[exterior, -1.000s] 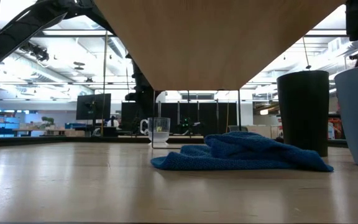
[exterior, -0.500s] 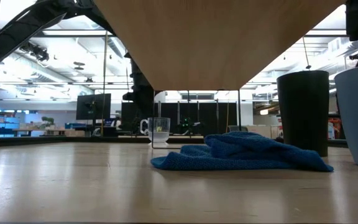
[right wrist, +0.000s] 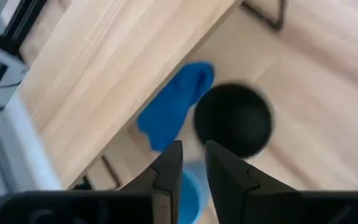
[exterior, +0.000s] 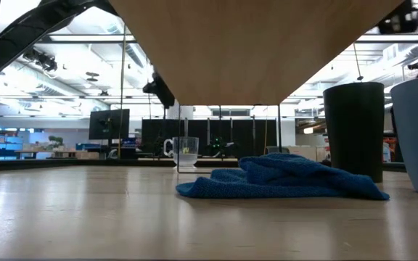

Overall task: Stack small to large cups/mugs on shelf
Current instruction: Put the transparent cup on the shelf

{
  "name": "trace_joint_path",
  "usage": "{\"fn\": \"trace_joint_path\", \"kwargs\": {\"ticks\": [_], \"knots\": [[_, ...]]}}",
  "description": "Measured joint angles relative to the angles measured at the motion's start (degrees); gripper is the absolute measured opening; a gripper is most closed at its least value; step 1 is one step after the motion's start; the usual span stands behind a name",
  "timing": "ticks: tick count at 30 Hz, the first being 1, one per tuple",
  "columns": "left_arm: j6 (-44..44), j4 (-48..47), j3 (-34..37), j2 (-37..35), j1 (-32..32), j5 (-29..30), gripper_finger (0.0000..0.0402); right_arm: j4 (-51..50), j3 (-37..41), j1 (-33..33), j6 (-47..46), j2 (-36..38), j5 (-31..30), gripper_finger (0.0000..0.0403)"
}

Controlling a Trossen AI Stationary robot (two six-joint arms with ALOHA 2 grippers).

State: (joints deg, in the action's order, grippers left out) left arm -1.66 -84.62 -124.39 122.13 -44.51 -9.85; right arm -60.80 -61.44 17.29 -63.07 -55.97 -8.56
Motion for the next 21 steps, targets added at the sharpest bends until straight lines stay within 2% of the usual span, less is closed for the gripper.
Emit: {"fn": "trace_joint_path", "kwargs": {"ticks": [4, 7, 11, 16, 21], "knots": [[0.34, 1.06, -0.82, -0.09, -0.48, 0.63, 0.0107, -0.32, -0.71, -5.75, 4.02, -0.1, 0.28, 0.0063], [-0.18, 3.99, 0.95, -0.05, -0.47, 0.66, 0.0107, -1.79, -0.71, -9.21, 5.65, -0.12, 2.97, 0.0051], [-0.73, 7.08, 3.71, 0.46, -0.41, 0.61, 0.0107, -3.23, -0.71, -10.2, 6.29, -0.12, 4.9, 0.0045], [-6.6, 8.17, 8.67, 0.48, -1.03, 0.61, 0.0107, 0.38, -0.71, -10.66, 7.69, -0.64, 5.61, 0.0044], [-8.01, 11.83, 12.34, 0.5, -2.64, 0.65, 0.0107, 2.93, -0.71, -12.15, 9.07, -1.66, 6.04, 0.0044]]}}
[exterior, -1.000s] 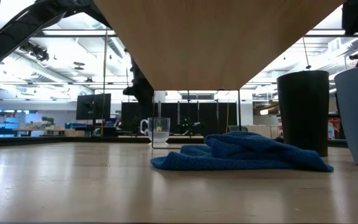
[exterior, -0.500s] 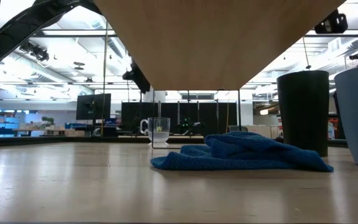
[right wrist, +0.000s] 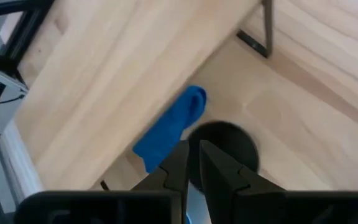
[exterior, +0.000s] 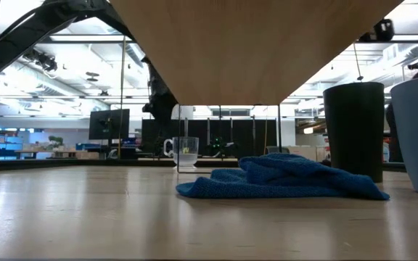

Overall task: Stack small to large cups/mugs on shelf
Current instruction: Put the transparent cup on the shelf

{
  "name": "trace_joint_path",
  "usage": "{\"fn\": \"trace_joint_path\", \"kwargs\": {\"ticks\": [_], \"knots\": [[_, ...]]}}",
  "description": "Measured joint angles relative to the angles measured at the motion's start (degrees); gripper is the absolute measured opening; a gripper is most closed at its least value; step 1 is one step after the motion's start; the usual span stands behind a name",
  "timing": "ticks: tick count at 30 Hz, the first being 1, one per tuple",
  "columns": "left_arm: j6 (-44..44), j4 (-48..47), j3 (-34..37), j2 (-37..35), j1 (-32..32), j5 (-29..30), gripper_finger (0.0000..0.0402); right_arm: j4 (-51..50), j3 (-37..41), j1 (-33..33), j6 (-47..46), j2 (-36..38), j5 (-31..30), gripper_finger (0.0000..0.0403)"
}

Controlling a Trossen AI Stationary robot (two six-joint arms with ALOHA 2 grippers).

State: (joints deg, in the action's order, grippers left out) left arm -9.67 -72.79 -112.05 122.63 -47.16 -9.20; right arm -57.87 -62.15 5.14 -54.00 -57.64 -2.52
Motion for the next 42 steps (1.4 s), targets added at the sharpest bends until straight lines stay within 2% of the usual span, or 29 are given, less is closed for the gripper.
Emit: {"fn": "trace_joint_path", "kwargs": {"ticks": [5, 10, 14, 27, 42], "knots": [[-0.02, 4.06, 0.08, 0.04, -0.42, -0.02, 0.0107, 4.73, 0.0, -4.07, 6.4, -3.51, 1.66, 0.0044], [-0.49, 6.59, -0.13, 0.04, 0.13, -0.05, 0.0108, 5.48, 0.02, -9.38, 10.39, -6.92, 3.99, 0.0044], [-0.5, 6.95, -0.13, 0.04, 0.53, -0.04, 0.0108, 5.49, 0.02, -11.14, 12.38, -7.62, 5.7, 0.0044], [-10.39, 6.82, -0.2, 0.9, 1.16, -0.21, 0.0108, 5.45, 0.02, -11.86, 13.1, -6.92, 6.09, 0.0044], [-8.98, 6.67, -0.13, 4.26, 0.83, 0.97, 0.0108, 5.3, 0.02, -11.82, 12.2, -6.92, 6.9, 0.0044]]}}
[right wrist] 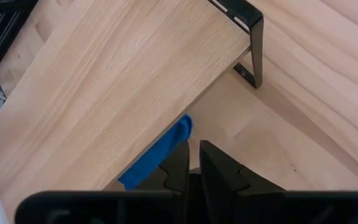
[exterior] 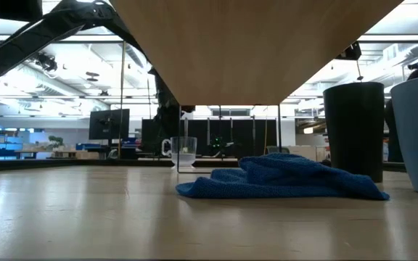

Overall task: Stack small to large cups/mugs on shelf
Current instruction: Put the transparent cup on the shelf

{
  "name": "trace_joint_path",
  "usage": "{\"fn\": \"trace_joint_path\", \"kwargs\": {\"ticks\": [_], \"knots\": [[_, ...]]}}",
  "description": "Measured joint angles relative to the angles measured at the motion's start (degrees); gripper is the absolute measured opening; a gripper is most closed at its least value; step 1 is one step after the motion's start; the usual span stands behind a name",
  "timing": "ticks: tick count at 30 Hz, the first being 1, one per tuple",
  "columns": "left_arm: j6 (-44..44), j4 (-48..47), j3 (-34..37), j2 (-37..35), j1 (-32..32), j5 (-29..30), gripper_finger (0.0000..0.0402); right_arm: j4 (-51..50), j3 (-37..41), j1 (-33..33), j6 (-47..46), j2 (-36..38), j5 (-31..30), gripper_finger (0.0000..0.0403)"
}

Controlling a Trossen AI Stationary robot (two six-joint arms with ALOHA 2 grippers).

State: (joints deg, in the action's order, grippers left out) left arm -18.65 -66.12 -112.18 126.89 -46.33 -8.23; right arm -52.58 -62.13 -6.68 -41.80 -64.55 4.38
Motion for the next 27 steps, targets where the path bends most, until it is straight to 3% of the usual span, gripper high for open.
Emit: {"fn": "trace_joint_path", "kwargs": {"ticks": [15, 27], "knots": [[3.06, 0.79, 0.0, 0.0, 0.0, 0.04, 0.0103, -0.02, 0.0, 0.0, 0.42, 0.0, 0.22, 0.0044], [4.57, -0.24, 0.0, -0.02, 0.02, 0.05, 0.0017, -0.04, 0.0, 0.07, 0.42, 0.0, 0.62, 0.0044]]}}
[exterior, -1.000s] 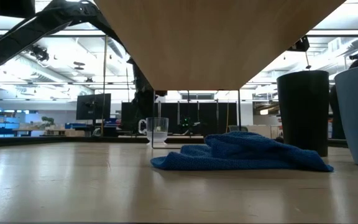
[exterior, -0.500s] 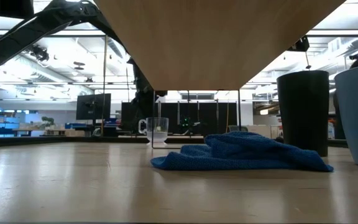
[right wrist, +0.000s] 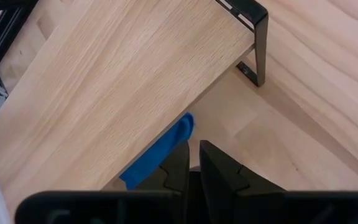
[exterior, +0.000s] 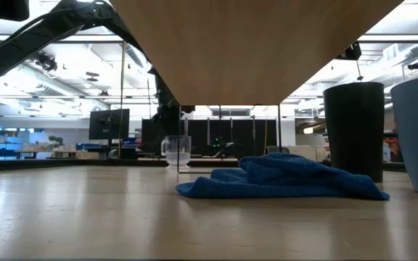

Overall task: Stack small to large cups/mugs on shelf
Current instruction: Put the transparent cup on the shelf

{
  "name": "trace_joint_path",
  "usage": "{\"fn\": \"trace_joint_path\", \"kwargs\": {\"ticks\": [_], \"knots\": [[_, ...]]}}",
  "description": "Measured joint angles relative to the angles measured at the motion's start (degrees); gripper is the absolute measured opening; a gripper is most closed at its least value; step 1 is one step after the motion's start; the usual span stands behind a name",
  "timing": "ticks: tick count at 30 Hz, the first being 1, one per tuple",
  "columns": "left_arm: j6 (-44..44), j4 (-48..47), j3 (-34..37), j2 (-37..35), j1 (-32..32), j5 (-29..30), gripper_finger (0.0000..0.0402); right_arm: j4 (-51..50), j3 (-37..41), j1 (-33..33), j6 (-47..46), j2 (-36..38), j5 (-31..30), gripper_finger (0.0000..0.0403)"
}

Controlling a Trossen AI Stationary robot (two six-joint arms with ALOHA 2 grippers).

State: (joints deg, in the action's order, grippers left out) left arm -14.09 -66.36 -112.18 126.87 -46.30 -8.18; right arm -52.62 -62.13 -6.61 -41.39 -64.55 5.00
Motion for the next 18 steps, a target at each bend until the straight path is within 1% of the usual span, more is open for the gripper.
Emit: {"fn": "trace_joint_path", "kwargs": {"ticks": [3, 9, 14, 18], "knots": [[0.02, 0.01, 0.0, 0.0, -0.02, 0.0, 0.0007, 0.0, 0.0, 0.04, 0.0, 0.0, 0.23, 0.0044], [0.02, 0.03, 0.0, 0.0, -0.02, 0.01, 0.0021, 0.0, 0.0, 0.04, 0.0, 0.0, 0.23, 0.0044], [0.06, 0.03, 0.0, 0.0, -0.02, 0.01, 0.0007, 0.0, 0.0, 0.04, 0.02, 0.0, 0.23, 0.0044], [1.09, -0.28, 0.0, 0.0, -0.02, 0.01, 0.001, -0.02, 0.0, 0.04, 0.02, 0.0, 0.23, 0.0044]]}}
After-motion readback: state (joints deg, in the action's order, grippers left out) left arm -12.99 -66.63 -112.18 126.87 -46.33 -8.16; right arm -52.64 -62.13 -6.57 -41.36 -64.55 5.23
